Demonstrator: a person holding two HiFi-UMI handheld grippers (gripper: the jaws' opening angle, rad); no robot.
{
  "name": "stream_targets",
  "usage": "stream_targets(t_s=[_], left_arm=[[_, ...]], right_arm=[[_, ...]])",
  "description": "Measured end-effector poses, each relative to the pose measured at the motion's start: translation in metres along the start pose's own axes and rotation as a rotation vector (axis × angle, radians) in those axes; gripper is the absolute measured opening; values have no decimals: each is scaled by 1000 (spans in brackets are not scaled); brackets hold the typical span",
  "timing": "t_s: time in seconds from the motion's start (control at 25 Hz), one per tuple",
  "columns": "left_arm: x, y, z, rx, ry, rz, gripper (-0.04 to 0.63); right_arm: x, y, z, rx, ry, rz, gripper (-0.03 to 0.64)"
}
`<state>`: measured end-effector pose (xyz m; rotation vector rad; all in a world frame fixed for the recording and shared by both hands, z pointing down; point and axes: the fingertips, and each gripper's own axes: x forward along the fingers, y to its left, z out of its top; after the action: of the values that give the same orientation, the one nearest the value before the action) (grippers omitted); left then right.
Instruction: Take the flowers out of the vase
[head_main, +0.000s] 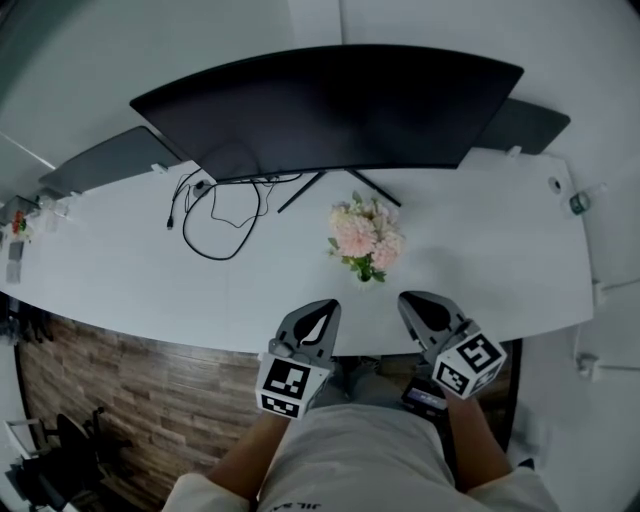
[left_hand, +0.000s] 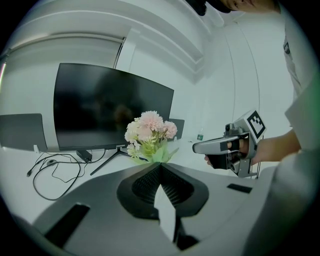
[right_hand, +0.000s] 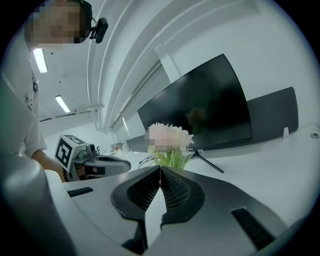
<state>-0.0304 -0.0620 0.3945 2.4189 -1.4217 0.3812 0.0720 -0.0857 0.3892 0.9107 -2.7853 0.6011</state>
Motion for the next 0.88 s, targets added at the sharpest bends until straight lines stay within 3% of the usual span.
stream_targets(t_s=[0.88], left_arm=[[41, 21, -32, 24, 48, -32, 3]], right_arm=[[29, -15, -20, -32, 36, -24, 32]])
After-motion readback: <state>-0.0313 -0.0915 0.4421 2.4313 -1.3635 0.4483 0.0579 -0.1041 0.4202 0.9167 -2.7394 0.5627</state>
